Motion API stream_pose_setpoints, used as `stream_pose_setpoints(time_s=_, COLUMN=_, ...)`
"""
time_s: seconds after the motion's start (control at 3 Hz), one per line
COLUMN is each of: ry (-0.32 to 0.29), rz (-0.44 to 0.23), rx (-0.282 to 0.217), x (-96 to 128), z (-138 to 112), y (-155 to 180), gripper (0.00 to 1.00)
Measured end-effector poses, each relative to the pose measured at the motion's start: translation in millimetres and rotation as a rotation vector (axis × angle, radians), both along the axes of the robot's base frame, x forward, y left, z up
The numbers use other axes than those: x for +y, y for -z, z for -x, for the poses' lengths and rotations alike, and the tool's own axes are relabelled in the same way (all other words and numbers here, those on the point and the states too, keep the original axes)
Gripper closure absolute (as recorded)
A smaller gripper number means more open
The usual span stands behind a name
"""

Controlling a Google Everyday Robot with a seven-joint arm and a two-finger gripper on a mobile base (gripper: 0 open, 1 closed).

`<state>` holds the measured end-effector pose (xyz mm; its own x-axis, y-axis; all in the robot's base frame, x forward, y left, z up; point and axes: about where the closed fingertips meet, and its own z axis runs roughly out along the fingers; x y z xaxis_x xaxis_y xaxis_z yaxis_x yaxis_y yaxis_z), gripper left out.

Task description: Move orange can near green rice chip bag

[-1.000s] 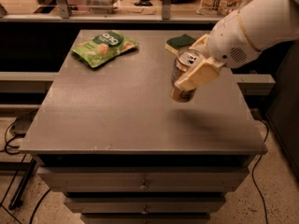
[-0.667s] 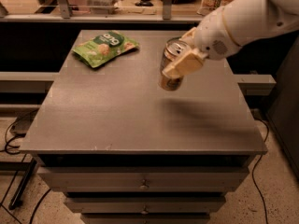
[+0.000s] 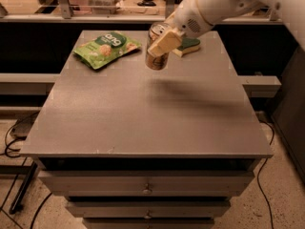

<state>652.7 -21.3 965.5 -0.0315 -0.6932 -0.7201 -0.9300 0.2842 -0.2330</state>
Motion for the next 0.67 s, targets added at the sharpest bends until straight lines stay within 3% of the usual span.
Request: stream_pose_setpoints(time_s=0.67, ry=-0.005, rz=-0.017, rx=-0.028, x=7.3, z=-11.8, y=-14.9, gripper=1.00)
